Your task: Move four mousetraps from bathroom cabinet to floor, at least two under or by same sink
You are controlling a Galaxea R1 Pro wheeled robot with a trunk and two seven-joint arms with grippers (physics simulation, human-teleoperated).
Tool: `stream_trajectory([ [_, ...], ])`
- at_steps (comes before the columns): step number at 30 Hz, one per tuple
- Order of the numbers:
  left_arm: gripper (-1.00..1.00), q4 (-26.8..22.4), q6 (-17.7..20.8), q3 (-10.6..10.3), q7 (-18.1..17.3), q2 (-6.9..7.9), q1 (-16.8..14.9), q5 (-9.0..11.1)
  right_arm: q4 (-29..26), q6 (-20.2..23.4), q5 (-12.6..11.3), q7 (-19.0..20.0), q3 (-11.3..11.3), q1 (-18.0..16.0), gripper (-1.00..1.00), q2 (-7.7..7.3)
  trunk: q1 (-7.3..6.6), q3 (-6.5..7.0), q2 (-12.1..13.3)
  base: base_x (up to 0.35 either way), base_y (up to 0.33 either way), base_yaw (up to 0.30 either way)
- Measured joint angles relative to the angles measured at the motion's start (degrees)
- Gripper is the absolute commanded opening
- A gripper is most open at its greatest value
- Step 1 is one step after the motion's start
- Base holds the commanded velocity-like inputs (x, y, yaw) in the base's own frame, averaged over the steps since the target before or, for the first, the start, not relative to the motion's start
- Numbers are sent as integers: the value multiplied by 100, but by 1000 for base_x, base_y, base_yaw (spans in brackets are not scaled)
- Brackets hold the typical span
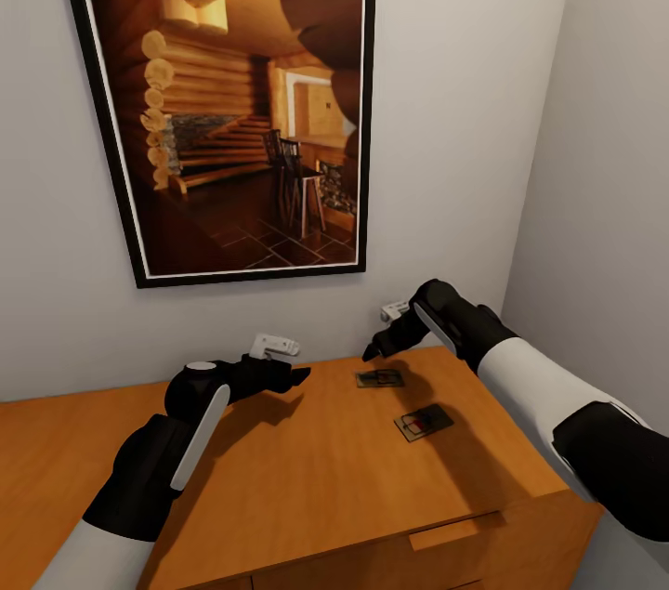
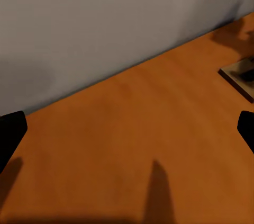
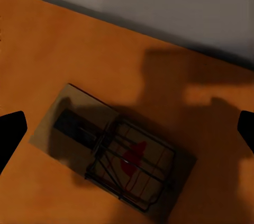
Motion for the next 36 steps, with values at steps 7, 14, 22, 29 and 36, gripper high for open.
stream_trajectory([
  [7, 100, 0, 0, -2, 8, -2, 0, -3, 0, 0, 2, 0, 19, 0, 100, 18, 0, 0, 0, 0, 0, 0],
  [14, 100, 0, 0, -3, 1, -3, 0, -9, 0, 0, 8, 0, 20, 0, 100, 23, 0, 0, 0, 0, 0, 0],
  [22, 100, 0, 0, -1, 0, 3, 0, -7, -26, 0, 17, 1, 18, 0, 100, 29, 0, 0, 0, 0, 0, 0],
  [29, 100, 0, 0, 0, -4, 4, 0, -9, -75, 0, 25, -4, 19, 0, 100, 14, 0, 0, 0, 0, 0, 0],
  [36, 100, 0, 0, 0, -5, 5, 0, -3, -86, 0, 43, -7, 21, 0, 100, 1, 0, 0, 0, 0, 0, 0],
])
